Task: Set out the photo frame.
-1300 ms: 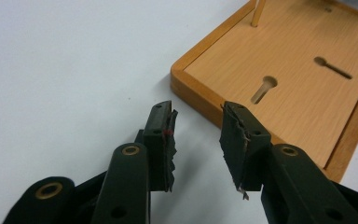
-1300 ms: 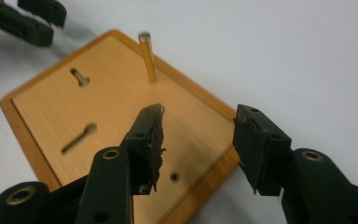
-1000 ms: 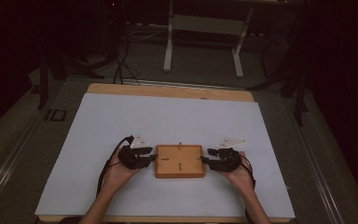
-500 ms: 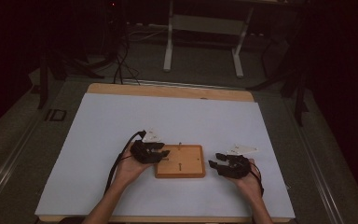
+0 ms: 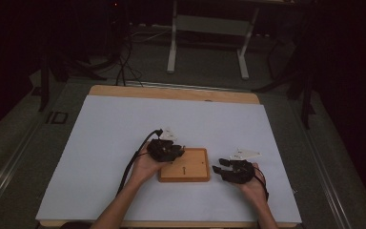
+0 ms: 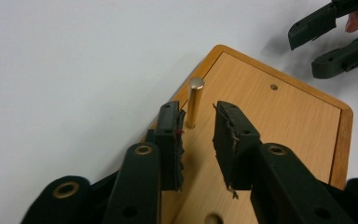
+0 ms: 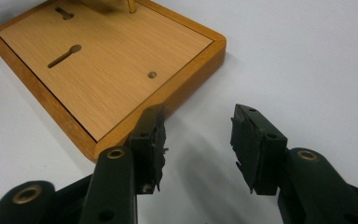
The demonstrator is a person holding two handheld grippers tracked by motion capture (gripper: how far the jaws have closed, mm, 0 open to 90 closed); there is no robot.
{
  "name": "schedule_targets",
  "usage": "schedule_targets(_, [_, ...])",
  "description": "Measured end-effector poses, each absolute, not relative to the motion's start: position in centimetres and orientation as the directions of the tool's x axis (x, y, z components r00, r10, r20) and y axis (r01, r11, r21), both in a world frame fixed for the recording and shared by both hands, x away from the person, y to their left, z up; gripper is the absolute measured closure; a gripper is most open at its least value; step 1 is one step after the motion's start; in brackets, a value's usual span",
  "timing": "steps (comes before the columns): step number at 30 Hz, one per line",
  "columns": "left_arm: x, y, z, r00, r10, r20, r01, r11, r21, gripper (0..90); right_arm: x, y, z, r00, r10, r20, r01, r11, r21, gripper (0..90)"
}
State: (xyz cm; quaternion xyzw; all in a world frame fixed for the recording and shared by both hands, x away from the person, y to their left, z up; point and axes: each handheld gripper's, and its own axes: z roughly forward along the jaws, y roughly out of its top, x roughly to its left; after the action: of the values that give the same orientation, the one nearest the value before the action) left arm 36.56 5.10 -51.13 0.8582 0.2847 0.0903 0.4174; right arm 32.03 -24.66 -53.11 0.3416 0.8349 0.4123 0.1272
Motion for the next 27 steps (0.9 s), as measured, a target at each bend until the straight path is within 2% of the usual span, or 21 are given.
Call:
schedule_targets(7, [37.4,4.8,-51.8,0.809,0.574,-0.128,0.442,-0.449,0.776,82.4,31.9,-24.3,-53.2,-0.748,0.661,0.066,0.456,0.439,0.774,54.4])
schedule_targets(14, [37.5,4.8,-51.8,0.818,0.563,-0.118,0.426,-0.457,0.781,84.1,31.7,-24.0,-53.2,-0.763,0.643,0.063,0.447,0.456,0.770,55.0])
schedule_targets(27, [38.1,5.2,-52.1,0.829,0.532,-0.174,0.443,-0.433,0.785,84.2,31.3,-23.7,-53.0,-0.785,0.616,0.065,0.429,0.465,0.774,55.2])
